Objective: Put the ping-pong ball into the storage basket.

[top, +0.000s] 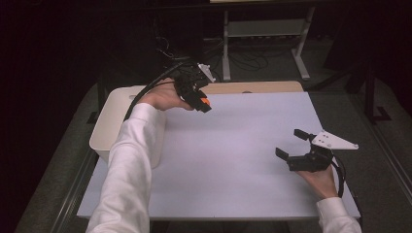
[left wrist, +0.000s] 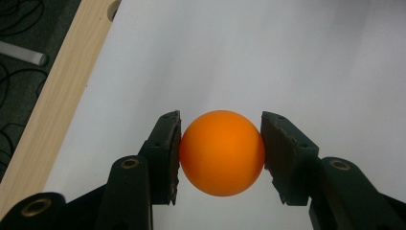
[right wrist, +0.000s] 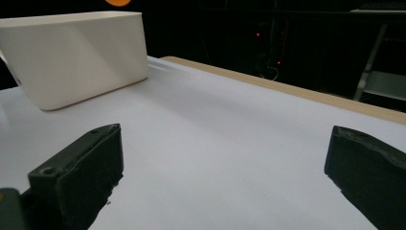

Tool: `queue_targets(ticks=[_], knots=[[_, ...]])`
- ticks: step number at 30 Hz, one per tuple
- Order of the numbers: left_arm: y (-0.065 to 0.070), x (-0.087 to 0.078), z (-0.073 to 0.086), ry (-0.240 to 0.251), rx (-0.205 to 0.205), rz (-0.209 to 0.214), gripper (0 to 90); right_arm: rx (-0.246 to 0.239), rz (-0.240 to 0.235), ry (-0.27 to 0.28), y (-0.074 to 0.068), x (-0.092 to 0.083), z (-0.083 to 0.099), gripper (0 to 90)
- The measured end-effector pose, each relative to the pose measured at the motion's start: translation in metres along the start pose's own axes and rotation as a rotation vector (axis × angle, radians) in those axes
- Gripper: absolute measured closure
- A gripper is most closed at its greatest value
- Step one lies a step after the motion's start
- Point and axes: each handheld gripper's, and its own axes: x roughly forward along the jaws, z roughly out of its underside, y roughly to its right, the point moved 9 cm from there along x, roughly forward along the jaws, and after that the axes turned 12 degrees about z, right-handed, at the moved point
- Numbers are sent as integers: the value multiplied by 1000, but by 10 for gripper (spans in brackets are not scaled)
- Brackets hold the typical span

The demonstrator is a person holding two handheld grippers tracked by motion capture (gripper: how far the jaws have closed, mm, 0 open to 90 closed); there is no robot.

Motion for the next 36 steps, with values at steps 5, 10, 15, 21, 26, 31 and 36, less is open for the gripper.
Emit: queue_targets(ticks=[5, 10, 15, 21, 26, 31, 36], knots=[[6, -9, 0, 17, 5, -2, 505, -7, -8, -10, -2, 1, 1, 0], [9, -17, 3, 5, 13, -6, 505, -6, -5, -11, -2, 0, 1, 0], [9, -23, 5, 10, 15, -10, 505, -16, -6, -11, -2, 1, 2, 0], [10, -30, 9, 7, 1, -10, 506, -14, -8, -11, -2, 1, 2, 0], [13, -37, 10, 12, -3, -13, 505, -11, -9, -12, -3, 1, 2, 0], [13, -42, 12, 2, -4, -28, 505, -18, -7, -16, -3, 0, 2, 0], [16, -47, 17, -4, -18, -26, 504, -24, -10, -21, -4, 1, 3, 0]])
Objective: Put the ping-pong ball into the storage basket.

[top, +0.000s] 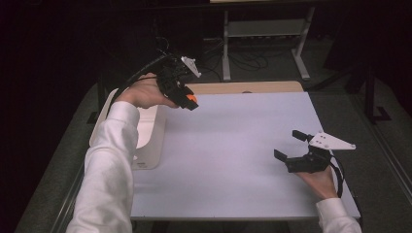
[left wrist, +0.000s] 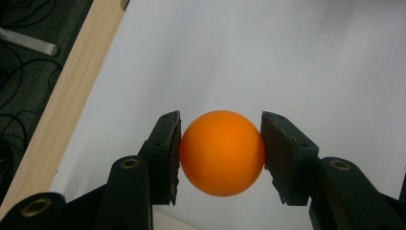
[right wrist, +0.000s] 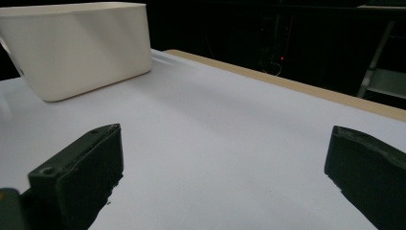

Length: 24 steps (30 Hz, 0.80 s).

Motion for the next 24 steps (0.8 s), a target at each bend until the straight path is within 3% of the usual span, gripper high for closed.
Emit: queue_targets(ticks=[8, 12, 24], knots=[[2, -6, 4, 0, -3, -3, 504, -3, -3, -5, 0, 0, 1, 0], [4, -8, 7, -32, -9, 9, 504, -1, -3, -5, -1, 0, 1, 0], [3, -19, 12, -17, -16, -1, 504, -2, -1, -6, 0, -1, 2, 0]])
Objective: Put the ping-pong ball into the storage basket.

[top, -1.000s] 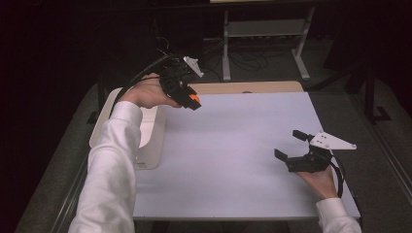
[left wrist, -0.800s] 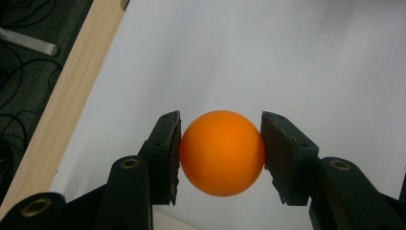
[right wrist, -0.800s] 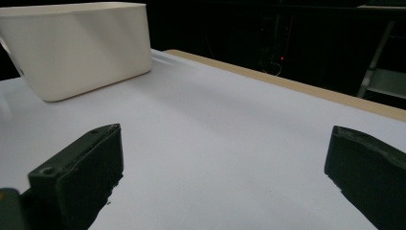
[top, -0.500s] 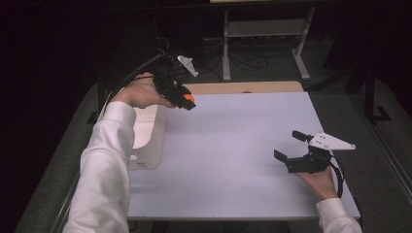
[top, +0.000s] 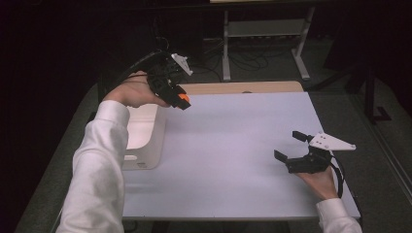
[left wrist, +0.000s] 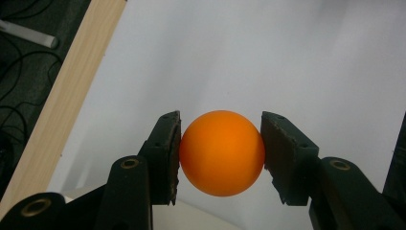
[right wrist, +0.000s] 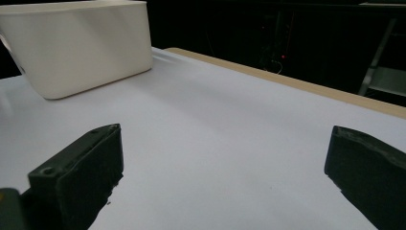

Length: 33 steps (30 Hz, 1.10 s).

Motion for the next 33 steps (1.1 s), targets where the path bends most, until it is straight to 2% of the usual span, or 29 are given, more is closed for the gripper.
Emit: queue_targets(ticks=[7, 11, 18, 23, 33], knots=[[-2, -11, 11, -1, -8, -22, 504, 3, -1, 2, 0, 0, 0, 0], [-3, -17, 17, 5, -30, -29, 505, 1, -1, 1, -1, 0, 0, 0], [-4, -24, 26, 4, -26, -45, 506, -2, 0, -2, -1, 0, 0, 0], [-5, -27, 34, 0, -34, -48, 507, -2, -3, -5, -2, 0, 1, 0], [-4, -28, 52, -30, -48, -25, 506, 1, -3, -9, -1, 0, 2, 0]])
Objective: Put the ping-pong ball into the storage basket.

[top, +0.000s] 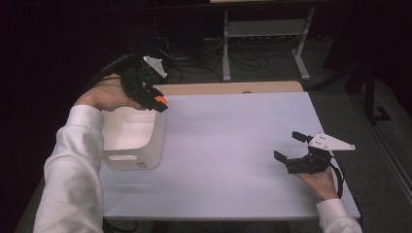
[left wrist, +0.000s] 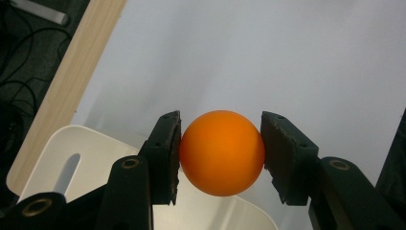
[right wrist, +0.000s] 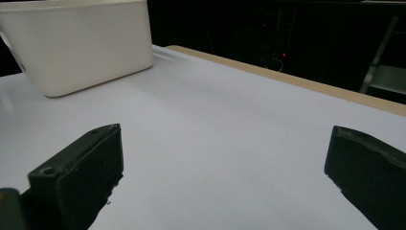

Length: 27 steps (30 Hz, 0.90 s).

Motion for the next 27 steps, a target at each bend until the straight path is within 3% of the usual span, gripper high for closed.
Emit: queue_targets(ticks=[27], knots=[[-2, -3, 32, -43, -12, 7, 506, 1, 11, -2, 2, -3, 1, 0]])
